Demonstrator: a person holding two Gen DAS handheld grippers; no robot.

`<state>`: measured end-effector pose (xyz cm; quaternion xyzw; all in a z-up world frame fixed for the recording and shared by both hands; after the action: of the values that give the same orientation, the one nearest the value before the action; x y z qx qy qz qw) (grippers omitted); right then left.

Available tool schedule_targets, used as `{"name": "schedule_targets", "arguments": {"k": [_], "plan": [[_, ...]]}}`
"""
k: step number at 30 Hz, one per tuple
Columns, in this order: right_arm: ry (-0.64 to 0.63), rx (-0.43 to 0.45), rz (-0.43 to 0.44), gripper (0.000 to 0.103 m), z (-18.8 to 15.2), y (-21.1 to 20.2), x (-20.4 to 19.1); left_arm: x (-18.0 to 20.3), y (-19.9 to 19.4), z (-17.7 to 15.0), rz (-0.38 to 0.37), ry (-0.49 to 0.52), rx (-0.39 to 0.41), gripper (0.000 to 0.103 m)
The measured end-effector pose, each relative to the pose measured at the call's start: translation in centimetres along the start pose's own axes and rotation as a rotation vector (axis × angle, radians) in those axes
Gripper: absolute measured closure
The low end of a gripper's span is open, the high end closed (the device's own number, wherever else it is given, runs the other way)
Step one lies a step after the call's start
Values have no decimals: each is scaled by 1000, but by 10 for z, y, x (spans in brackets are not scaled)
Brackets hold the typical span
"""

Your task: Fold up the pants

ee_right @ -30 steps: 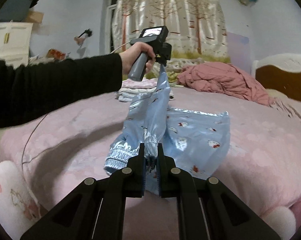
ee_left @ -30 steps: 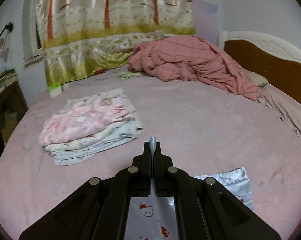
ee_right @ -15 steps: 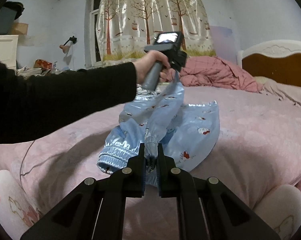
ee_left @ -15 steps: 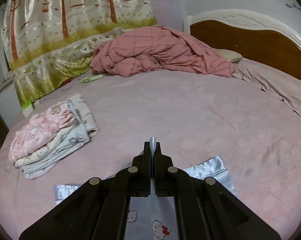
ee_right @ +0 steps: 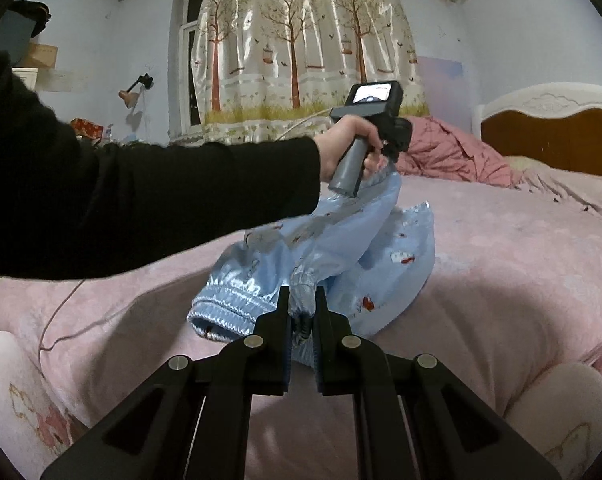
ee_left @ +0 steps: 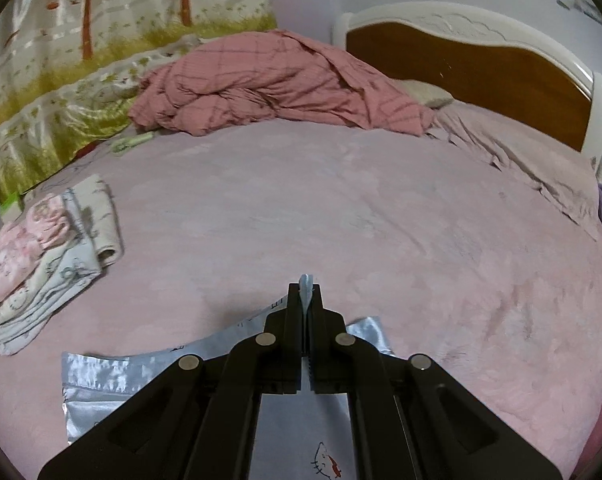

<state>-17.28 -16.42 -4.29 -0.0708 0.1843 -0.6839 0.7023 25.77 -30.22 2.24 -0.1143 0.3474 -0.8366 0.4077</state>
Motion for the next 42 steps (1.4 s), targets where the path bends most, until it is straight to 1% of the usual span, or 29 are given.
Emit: {"name": "schedule_targets", "arguments": {"k": [3, 8, 15, 18, 24, 26, 29, 30, 32, 34, 35, 36, 37, 39, 40, 42], "plan": [[19, -23, 2, 95, -4, 3, 2, 9, 10, 1, -10, 10, -21, 102], [19, -11, -17, 95, -5, 4, 2, 19, 24, 0, -37, -3, -45, 101], [33, -16, -30, 95, -6, 7, 1, 40, 37, -1, -11, 45, -68, 101], [37, -15, -32, 95, -6, 6, 2, 44, 40, -2, -26, 41, -69, 101], [36, -15, -35, 95, -6, 7, 4, 49, 40, -4, -27, 44, -72, 101], [35, -14, -37, 95, -6, 7, 4, 50, 39, -4, -27, 47, -71, 99], [38, -2, -54, 95, -7, 5, 7, 49, 38, -3, -32, 48, -65, 94], [36, 0, -54, 95, -7, 4, 7, 48, 37, -3, -35, 48, -61, 92], [24, 0, -66, 94, -8, 4, 6, 48, 35, -2, -37, 48, -55, 82], [23, 3, -80, 90, -8, 4, 6, 49, 31, -2, -41, 48, -39, 67], [28, 4, -79, 87, -8, 3, 7, 49, 28, -1, -43, 50, -32, 64], [31, 1, -84, 81, -8, 3, 7, 49, 26, 0, -40, 53, -25, 55], [34, 0, -94, 74, -10, 3, 7, 48, 23, 0, -32, 54, -21, 48], [48, 10, -120, 34, -11, 1, 9, 47, 17, 1, -20, 57, -12, 48], [59, 26, -133, 31, -10, -2, 11, 45, 13, 1, -15, 59, -7, 48], [70, 61, -156, 31, -8, -9, 14, 40, 2, 2, 11, 63, 14, 47]]}}
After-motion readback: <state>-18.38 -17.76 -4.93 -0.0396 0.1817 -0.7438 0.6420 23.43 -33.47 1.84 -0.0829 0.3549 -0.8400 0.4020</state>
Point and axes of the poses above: each gripper's, at about its wrist camera, not at the fingertips, and y roughly the way its jaws point, x to its right, z to its top, the point moved 1 cm from there along y, roughly the way its jaws point, and after that the axes turned 5 degrees about y, right-handed, at the moved point
